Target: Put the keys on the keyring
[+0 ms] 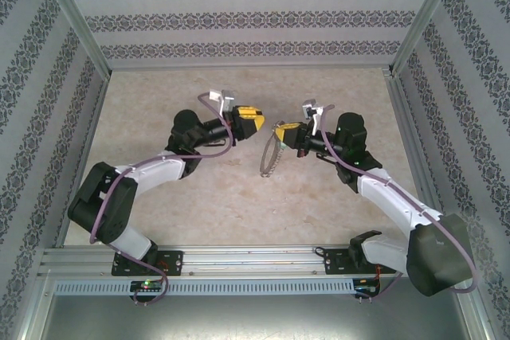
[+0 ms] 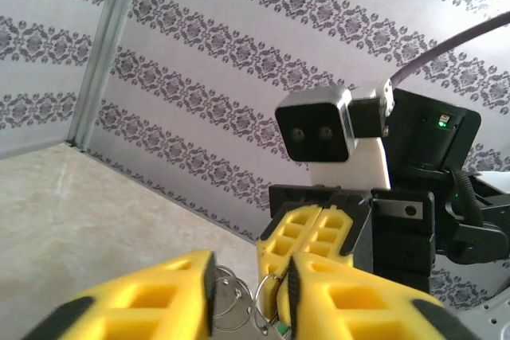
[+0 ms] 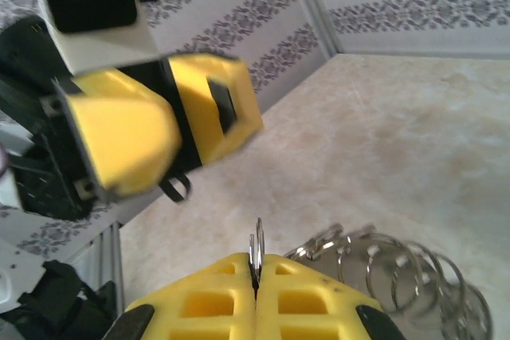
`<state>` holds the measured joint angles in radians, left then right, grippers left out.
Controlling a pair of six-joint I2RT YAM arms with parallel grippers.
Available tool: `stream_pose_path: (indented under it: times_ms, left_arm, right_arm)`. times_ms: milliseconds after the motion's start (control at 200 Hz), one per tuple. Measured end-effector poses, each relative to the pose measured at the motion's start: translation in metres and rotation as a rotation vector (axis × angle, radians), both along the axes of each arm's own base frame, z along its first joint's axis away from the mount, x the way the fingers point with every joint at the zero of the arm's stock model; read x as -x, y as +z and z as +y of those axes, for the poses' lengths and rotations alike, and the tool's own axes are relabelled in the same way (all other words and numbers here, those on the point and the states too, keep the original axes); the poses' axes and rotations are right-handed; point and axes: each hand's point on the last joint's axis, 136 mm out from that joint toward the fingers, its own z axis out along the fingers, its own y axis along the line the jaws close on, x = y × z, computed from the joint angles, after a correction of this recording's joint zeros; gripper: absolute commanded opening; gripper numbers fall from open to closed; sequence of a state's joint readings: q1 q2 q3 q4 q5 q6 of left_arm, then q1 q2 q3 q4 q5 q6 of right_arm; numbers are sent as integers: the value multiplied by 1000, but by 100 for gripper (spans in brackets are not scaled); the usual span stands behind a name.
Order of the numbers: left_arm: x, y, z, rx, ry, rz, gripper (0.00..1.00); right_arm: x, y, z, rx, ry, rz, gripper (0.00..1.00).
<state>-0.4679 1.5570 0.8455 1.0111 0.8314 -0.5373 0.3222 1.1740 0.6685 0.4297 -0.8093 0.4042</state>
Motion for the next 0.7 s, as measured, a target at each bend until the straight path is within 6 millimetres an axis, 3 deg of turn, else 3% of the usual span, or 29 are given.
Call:
stream_pose_path:
  times_ms: [195, 435, 699]
  left_arm:
    - [-5, 5, -6, -144, -46, -17, 43]
    - [-3, -12, -8, -352, -97, -13, 50]
    - [-7, -35, -13, -498, -196, 33, 52]
  right_arm:
    - [-19, -8, 0, 82, -31, -14, 0]
    - [-29, -27, 3, 150, 6, 7, 0]
    - [-35, -27, 8, 135, 97, 37, 0]
